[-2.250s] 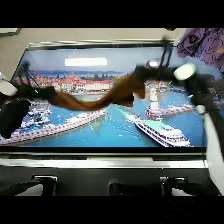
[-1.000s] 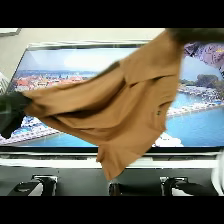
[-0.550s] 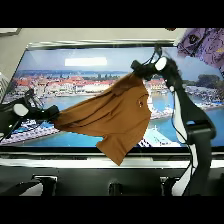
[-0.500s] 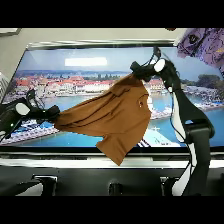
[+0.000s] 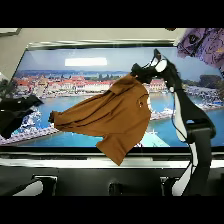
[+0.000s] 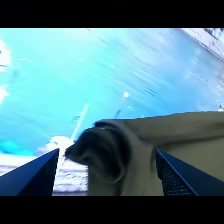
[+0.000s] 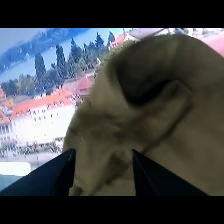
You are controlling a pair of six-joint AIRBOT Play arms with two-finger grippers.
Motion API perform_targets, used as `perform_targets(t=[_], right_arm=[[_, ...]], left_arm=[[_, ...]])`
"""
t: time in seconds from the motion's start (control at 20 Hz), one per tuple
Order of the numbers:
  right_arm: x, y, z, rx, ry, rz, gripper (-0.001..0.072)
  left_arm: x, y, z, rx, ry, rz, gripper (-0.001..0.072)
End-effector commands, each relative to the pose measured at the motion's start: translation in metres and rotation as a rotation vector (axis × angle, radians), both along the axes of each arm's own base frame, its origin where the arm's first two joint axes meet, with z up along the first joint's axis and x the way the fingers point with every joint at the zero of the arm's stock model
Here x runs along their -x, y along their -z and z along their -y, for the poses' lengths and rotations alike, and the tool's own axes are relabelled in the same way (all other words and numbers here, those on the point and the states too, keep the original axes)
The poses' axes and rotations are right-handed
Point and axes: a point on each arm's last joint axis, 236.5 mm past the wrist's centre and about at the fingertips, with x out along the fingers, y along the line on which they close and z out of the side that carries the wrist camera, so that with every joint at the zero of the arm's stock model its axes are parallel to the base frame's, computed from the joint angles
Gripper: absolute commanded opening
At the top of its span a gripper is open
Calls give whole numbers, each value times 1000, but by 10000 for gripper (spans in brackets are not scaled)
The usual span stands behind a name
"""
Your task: Fold the clothes and pants, and hang the long-sleeved shirts on hangers.
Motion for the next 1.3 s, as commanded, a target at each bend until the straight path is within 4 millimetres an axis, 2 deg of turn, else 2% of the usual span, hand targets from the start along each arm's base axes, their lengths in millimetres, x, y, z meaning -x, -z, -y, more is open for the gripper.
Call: perform_targets(t=[0.0, 0.15, 0.25, 0.3, 0.4, 0.45, 0.55, 0.65, 0.8, 1.05, 1.25], right_arm=[[53, -34, 46, 154, -179, -52, 421], [107, -62, 103, 265, -255, -116, 422], [142, -60, 126, 226, -217, -163, 422], [162, -52, 129, 195, -199, -183, 423], [209, -22, 125, 118, -143, -234, 426], [236, -2, 116, 77, -118, -266, 426], [284, 32, 87, -45, -95, -319, 426], [319, 56, 62, -163, -82, -350, 426], [342, 81, 46, -247, -57, -371, 426], [341, 97, 49, -251, -6, -383, 426], [349, 112, 38, -309, -43, -457, 426]], left_arm=[[47, -24, -33, -4, -41, -13, 718], [66, -17, -24, 97, -109, 16, 717], [79, 2, -5, 145, -85, -13, 717], [86, 14, 4, 163, -77, -44, 717], [96, 31, 18, 189, -56, -89, 717], [99, 36, 25, 196, -44, -104, 717], [102, 41, 35, 202, -16, -123, 717], [101, 41, 42, 201, 6, -125, 717], [100, 41, 44, 198, 16, -123, 717], [99, 42, 43, 196, 13, -121, 717], [99, 43, 43, 195, 11, -120, 717]])
